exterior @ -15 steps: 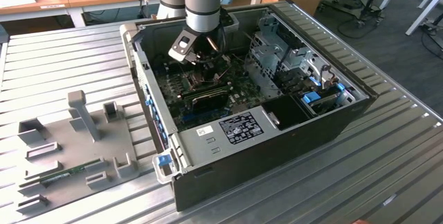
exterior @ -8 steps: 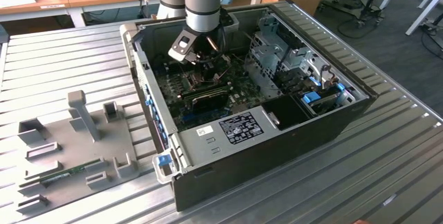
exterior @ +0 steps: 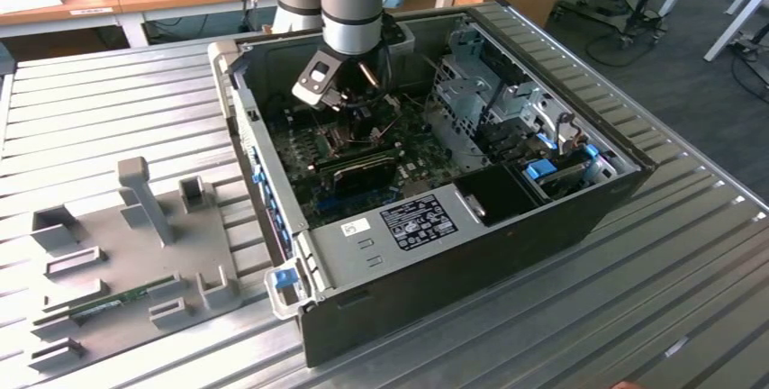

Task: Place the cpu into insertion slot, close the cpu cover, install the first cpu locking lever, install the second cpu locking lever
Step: 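Place the cpu into insertion slot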

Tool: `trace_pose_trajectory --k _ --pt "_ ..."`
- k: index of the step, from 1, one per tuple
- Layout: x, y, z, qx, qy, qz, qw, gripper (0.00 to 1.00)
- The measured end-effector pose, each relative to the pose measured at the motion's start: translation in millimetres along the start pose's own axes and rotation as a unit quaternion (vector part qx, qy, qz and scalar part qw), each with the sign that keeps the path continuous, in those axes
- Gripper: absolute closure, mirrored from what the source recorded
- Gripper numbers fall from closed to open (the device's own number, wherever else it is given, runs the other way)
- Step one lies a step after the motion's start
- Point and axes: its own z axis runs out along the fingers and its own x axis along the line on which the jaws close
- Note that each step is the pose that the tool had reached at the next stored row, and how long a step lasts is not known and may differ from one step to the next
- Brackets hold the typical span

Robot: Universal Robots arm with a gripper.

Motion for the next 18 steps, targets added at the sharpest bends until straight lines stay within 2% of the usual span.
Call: trace_pose_trajectory --k 17,18 --pt "0.0 0.2 -0.3 0.0 -0.0001 0.0 1.0 0.45" --pt "-0.1 0.2 -0.3 0.0 -0.0001 0.001 1.0 0.39"
